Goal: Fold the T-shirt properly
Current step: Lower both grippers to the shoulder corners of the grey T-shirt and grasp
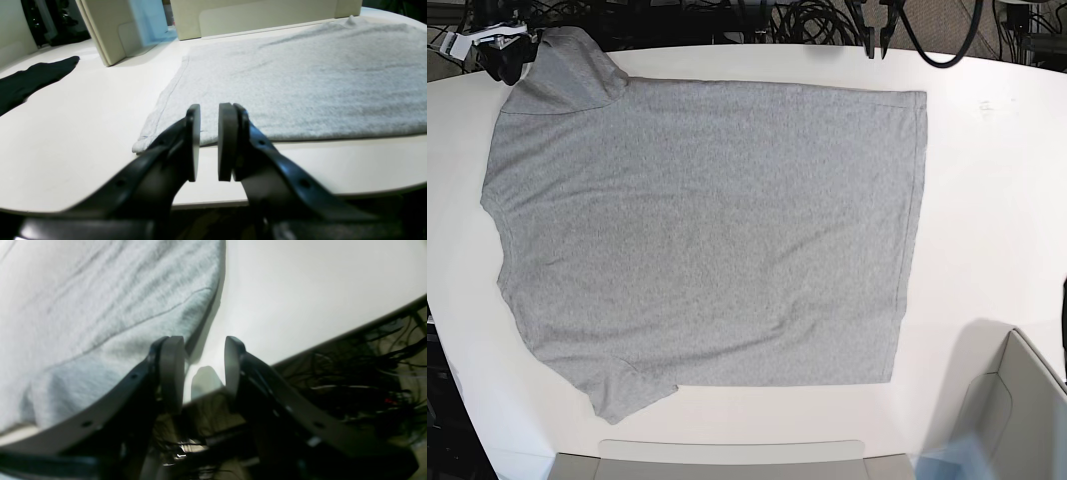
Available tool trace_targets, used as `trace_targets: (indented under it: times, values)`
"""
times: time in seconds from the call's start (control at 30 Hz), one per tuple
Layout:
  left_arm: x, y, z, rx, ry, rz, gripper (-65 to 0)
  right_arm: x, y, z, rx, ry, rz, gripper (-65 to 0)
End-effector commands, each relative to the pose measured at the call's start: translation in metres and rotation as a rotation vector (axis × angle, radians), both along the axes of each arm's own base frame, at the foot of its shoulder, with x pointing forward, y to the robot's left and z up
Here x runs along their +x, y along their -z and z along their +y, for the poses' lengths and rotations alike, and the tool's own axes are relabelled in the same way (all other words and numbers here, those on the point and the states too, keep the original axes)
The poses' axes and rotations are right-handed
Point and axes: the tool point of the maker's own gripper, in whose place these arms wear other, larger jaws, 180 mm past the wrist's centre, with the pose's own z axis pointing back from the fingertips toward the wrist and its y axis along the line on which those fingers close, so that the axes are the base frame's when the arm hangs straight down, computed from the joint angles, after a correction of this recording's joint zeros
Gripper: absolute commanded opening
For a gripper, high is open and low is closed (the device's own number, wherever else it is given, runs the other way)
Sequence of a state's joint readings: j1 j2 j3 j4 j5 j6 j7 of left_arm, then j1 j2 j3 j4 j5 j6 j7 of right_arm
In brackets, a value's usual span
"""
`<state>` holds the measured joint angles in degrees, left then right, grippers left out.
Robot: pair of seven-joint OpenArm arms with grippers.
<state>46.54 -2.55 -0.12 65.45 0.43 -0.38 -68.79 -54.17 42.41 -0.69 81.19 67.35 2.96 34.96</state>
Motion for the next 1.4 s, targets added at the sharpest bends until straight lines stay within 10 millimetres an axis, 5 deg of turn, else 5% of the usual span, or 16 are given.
trace_targets:
  times: [0.0,0.2,0.63,0.87,1.03,1.17,1.37]
  values:
    - [-0.005,-0.006,0.000,0.006,-0.001,-0.020,-54.6,0.010,-0.008,0.003,0.020,-0.035,-0.039,-44.1]
    - [-0.005,-0.006,-0.002,0.001,0.002,-0.020,-54.6,0.023,0.017,0.022,0.123,-0.040,-0.003,-44.1]
    - [-0.004,-0.006,-0.002,0.002,0.001,-0.017,-54.4,-0.003,0.034,0.047,0.192,-0.046,0.052,-44.1]
    - [0.034,-0.032,0.006,-0.004,-0.029,0.029,-49.2,-0.004,0.034,0.047,0.193,-0.046,0.055,-44.1]
    - [0.060,-0.035,0.047,-0.268,-0.170,0.126,-45.2,-0.004,0.034,0.047,0.193,-0.046,0.055,-44.1]
    - [0.071,-0.012,0.059,-0.603,-0.153,0.329,-45.4,-0.006,0.035,0.047,0.192,-0.044,0.059,-44.1]
    - [0.068,0.018,0.077,-0.692,-0.231,0.390,-45.8,-0.006,0.035,0.046,0.191,-0.044,0.060,-44.1]
